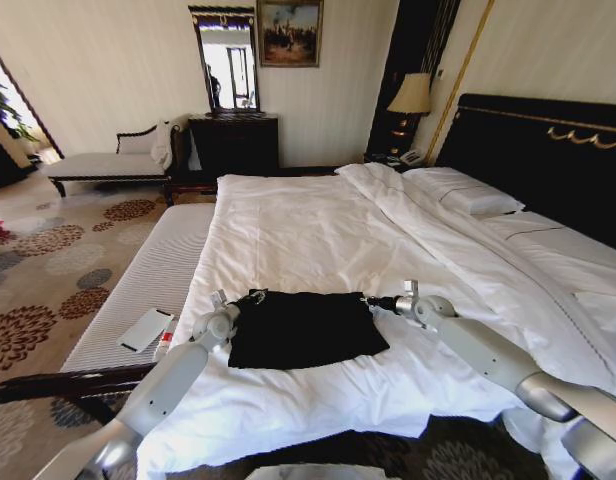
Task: Fold the clothes on the bed.
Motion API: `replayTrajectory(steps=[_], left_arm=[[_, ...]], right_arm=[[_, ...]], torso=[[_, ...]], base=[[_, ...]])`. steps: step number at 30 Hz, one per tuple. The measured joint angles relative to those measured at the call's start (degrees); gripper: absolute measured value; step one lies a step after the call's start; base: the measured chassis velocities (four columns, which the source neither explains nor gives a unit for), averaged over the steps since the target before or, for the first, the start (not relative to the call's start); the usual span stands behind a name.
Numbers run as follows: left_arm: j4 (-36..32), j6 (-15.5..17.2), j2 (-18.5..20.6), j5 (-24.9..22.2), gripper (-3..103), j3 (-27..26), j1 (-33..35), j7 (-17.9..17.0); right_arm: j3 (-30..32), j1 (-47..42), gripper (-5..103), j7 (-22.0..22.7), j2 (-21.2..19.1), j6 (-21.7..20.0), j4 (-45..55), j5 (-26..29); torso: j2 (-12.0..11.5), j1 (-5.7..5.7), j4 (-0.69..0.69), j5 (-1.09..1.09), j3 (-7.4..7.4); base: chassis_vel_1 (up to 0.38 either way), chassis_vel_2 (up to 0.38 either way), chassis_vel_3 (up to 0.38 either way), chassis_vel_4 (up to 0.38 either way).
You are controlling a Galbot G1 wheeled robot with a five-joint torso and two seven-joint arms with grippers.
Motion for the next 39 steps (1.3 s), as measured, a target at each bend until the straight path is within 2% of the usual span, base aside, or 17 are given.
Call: replayTrajectory(steps=[1, 2, 4, 5, 8, 10, 12, 22, 28, 32, 34, 39], left_arm=[[0.0, 0.0, 0.0, 0.0, 32, 0.0, 0.0, -0.1], [0.0, 0.0, 0.0, 0.0, 32, 0.0, 0.0, -0.1], [-0.4, 0.0, 0.0, -0.1, 22, 0.0, 0.1, -0.4], [-0.4, 0.0, 0.0, -0.1, 22, 0.0, 0.1, -0.4], [-1.0, 0.0, 0.6, -0.2, 6, -0.1, 0.5, -0.4], [-1.1, 0.0, 0.7, -0.2, 6, -0.2, 0.7, -0.5], [-1.4, -0.1, 1.3, -0.2, 2, -0.5, 1.3, -0.5], [-2.9, -0.3, 2.0, -0.3, 2, -2.0, 2.7, -1.0], [-6.0, -0.7, 3.8, -0.2, 2, -2.7, 3.1, -1.0], [-9.9, -1.1, 5.7, -0.5, 2, -3.3, 2.5, -1.4], [-12.7, -1.5, 6.4, -0.8, 2, -4.2, 2.5, -1.9], [-15.8, -3.8, 7.9, -0.8, 2, -6.0, 2.4, -2.4]], right_arm=[[0.0, 0.0, 1, 0.1, 0.0, 0.0, 0.2, 0.0], [0.0, 0.0, 1, 0.1, 0.0, 0.0, 0.2, 0.0], [0.1, -0.1, 1, 0.3, 0.0, 0.0, 0.6, 0.2], [0.1, -0.1, 1, 0.3, 0.0, 0.0, 0.6, 0.2], [0.5, -0.6, 1, 0.4, 0.0, 0.0, 0.7, 0.2], [0.8, -0.8, 1, 0.4, 0.0, 0.0, 0.8, 0.2], [1.3, -1.5, 1, 0.5, 0.0, 0.0, 1.1, 0.1], [2.1, -2.1, 1, 1.0, -0.2, 0.3, 2.5, -0.2], [4.3, -2.8, 1, 2.7, -1.0, 2.2, 6.5, -0.2], [7.5, -4.0, 1, 3.2, -2.3, 5.1, 11.3, -3.8], [10.2, -5.3, 1, 2.4, -2.4, 9.0, 13.1, -6.7], [16.1, -7.8, 1, 1.9, -3.1, 12.5, 16.3, -7.2]], torso=[[0.0, 0.0, 0.0, 0.0, 0.0], [0.0, 0.0, 0.0, 0.0, 0.0], [0.0, 0.0, 0.0, -0.01, 0.0], [0.0, 0.0, 0.0, -0.01, 0.0], [0.0, 0.0, 0.01, 0.0, 0.0], [0.0, 0.0, 0.01, 0.0, 0.0], [0.0, 0.0, 0.0, -0.01, 0.0], [0.0, 0.0, 0.0, 0.0, 0.0], [0.0, 0.0, 0.01, 0.0, 0.0], [0.0, 0.0, 0.02, -0.01, 0.0], [0.0, 0.0, 0.01, 0.0, 0.0], [0.0, 0.0, 0.01, 0.0, 0.0]], base=[[0.0, 0.0, 0.0, 0.0], [0.0, 0.0, 0.0, 0.0], [0.0, 0.0, 0.0, 0.0], [0.0, 0.0, 0.0, 0.0], [0.0, 0.0, 0.0, 0.0], [0.0, 0.0, 0.0, 0.0], [0.0, 0.0, 0.0, 0.0], [0.0, 0.0, 0.0, 0.0], [0.0, 0.0, 0.0, 0.0], [0.0, 0.0, 0.0, 0.0], [0.0, 0.0, 0.0, 0.0], [0.0, 0.0, 0.0, 0.0]])
